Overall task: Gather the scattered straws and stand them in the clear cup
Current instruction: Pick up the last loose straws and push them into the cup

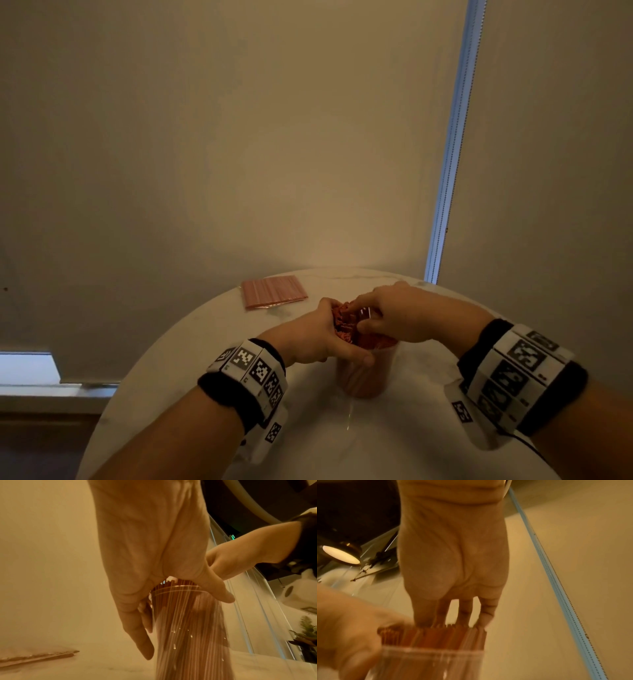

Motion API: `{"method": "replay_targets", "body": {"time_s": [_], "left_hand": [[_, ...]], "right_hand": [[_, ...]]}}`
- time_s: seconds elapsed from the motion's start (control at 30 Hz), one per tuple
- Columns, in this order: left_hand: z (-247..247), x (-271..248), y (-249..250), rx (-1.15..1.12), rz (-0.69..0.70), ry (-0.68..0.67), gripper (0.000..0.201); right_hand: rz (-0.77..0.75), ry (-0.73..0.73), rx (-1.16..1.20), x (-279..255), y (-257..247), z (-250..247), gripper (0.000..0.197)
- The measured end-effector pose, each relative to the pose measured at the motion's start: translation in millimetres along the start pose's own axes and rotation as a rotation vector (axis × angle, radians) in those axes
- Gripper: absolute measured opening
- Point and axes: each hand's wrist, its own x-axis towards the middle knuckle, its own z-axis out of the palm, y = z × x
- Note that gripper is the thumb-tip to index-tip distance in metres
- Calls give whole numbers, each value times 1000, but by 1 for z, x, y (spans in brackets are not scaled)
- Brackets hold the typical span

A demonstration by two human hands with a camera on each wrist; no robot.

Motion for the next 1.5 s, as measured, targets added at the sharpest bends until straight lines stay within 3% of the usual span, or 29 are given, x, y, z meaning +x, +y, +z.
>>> {"method": "replay_targets", "body": {"time_s": [0.17,0.3,0.47,0.6,0.77,0.83,0.97,1.07,1.13,1.23,1.3,1.43,1.5], "left_hand": [[0,-1,0,22,-17,14,116],[0,-1,-1,3,-35,7,110],[2,-1,-2,-8,-39,26,101],[1,-3,1,2,-37,11,100],[2,-6,2,-24,-49,15,102],[2,-5,2,-28,-39,15,96],[4,-7,0,-63,-17,-1,98],[4,-9,1,-97,8,-17,96],[-5,-10,1,-121,14,-114,104],[-39,-7,0,-4,-153,-187,129],[-68,-2,-4,61,-245,-147,114],[-111,20,-23,160,-340,-26,59],[-120,34,-33,241,-378,33,56]], "right_hand": [[183,200,-95,23,-10,6,21],[158,148,235,27,-7,-8,47],[-16,-84,274,24,1,-5,37],[-7,147,211,31,-5,11,19],[11,219,233,27,-3,-1,39],[-19,147,205,23,-5,-1,44],[-45,-165,118,17,-18,26,61],[-3,-166,86,22,-15,26,62],[8,-94,176,23,-12,19,62],[-46,-51,222,23,-11,18,58],[-62,-68,197,20,-9,16,52],[-7,163,306,16,1,-4,32],[12,104,236,18,8,-8,32]]}}
